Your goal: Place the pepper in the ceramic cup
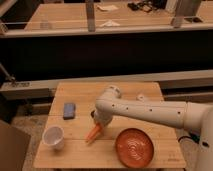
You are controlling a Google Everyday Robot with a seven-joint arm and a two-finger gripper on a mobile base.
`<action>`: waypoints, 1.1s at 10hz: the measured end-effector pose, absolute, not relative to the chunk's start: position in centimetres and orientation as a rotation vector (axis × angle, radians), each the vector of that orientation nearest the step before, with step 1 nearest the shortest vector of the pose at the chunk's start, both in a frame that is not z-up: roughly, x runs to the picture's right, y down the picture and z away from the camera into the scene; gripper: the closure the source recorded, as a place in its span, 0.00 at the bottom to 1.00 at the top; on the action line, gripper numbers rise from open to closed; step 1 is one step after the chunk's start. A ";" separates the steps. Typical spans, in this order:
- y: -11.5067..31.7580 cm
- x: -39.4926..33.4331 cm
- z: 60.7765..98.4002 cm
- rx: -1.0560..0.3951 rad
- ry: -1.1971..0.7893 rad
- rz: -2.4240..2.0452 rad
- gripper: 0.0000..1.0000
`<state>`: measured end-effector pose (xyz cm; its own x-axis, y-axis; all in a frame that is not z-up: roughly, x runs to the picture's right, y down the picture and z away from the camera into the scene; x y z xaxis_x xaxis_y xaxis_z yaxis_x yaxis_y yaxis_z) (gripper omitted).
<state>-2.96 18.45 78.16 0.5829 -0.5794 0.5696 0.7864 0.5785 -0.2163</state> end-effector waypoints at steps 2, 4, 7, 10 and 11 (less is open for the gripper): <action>17.9 -2.7 78.2 -0.486 -0.480 -0.831 1.00; 18.7 -2.9 79.4 -0.487 -0.486 -0.836 0.92; 18.4 -3.7 79.1 -0.482 -0.488 -0.853 1.00; 15.7 -3.4 76.3 -0.476 -0.495 -0.864 1.00; 15.4 -3.2 76.1 -0.474 -0.497 -0.864 1.00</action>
